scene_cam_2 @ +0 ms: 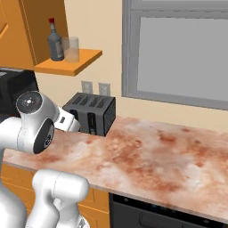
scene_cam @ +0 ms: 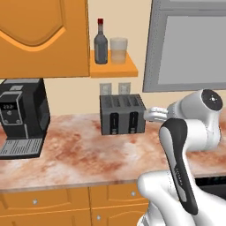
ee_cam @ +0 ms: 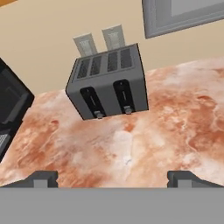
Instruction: There is a bowl on the dining counter. Grab a lemon wedge from the fridge and place it in the bowl. Then get the liquor bottle and glass cup from the cabinet and place them next to the bowl.
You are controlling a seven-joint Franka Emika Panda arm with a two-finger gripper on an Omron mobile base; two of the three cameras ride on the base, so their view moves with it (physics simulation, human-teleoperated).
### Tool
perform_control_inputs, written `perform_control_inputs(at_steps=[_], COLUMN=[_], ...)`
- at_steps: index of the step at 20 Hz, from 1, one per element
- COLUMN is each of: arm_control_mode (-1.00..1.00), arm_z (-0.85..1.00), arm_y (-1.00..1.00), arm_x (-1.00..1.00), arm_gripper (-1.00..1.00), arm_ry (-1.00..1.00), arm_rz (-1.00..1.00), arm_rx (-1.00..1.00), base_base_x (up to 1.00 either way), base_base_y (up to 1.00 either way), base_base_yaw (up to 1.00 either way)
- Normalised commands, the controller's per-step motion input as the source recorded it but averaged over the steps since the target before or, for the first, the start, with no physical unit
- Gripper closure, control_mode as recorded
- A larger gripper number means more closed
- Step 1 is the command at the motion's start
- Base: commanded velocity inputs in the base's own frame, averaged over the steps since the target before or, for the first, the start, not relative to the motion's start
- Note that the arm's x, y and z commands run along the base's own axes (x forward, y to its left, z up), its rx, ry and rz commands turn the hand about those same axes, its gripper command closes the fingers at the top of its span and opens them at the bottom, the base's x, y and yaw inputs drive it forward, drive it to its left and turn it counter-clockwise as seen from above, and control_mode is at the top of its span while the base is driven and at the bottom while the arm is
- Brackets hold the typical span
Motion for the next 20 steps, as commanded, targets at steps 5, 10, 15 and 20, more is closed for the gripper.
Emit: perform_control_inputs(at_steps=[5,10,15,20], arm_control_mode=[1.0,1.0,-1.0,-1.0], arm_z=[0.0,0.0,0.0,0.3], arm_y=[0.0,0.0,-0.03,-0.16], arm_x=[0.0,0.0,0.62,0.31], arm_gripper=[-1.0,-1.0,-1.0,-1.0], arm_ry=[0.0,0.0,0.04,-0.24], arm_rz=[0.0,0.0,0.08,0.34], arm_rx=[0.0,0.0,0.0,-0.11], base_base_x=[0.77,0.9,0.2,0.0], base_base_y=[0.4,0.36,0.05,0.0], base_base_yaw=[0.04,0.02,-0.02,0.0])
